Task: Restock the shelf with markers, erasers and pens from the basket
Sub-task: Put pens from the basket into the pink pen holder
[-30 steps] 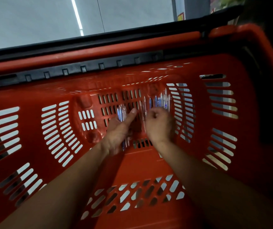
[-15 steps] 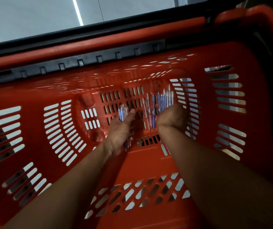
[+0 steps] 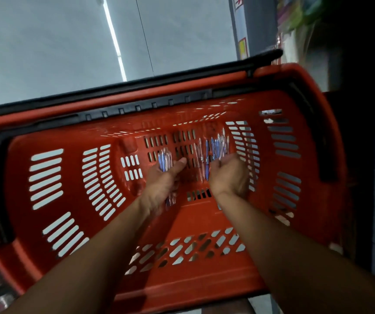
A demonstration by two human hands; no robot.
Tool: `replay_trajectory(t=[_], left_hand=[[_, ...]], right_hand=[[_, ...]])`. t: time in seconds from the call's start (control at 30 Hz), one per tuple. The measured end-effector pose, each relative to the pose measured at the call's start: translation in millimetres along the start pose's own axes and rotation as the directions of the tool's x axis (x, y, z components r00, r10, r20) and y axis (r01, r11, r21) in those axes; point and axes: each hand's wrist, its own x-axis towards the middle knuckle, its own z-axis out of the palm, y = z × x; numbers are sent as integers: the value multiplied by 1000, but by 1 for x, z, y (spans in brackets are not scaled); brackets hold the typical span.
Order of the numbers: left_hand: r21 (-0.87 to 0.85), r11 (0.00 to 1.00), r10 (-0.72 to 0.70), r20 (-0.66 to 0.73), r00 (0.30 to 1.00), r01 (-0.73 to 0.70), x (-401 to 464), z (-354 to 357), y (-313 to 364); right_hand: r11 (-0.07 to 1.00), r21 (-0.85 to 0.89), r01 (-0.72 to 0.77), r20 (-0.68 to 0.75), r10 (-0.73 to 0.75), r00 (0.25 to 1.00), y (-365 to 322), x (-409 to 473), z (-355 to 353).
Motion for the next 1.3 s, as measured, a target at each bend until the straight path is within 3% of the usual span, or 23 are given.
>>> replay_trajectory(t=[0.23, 0.43, 0.8, 1.1, 1.3], left_hand=[[14, 998, 68, -30, 997, -67, -83, 12, 53], [142, 970, 189, 50, 981, -195, -191, 34, 119], [274, 832, 401, 303, 864, -482, -397, 42, 179], [246, 785, 420, 463, 780, -568, -504, 39, 162], [318, 697, 364, 615, 699, -642, -533, 28, 155]], right_hand=[[909, 416, 27, 94, -72, 993, -21, -73, -68], [794, 580, 182, 112, -300, 947, -36, -140, -170], [535, 775, 335, -15, -515, 857, -18, -272, -334], [376, 872, 314, -89, -509, 856, 32, -361, -371], [336, 891, 305, -163, -390, 906, 61, -414, -369]])
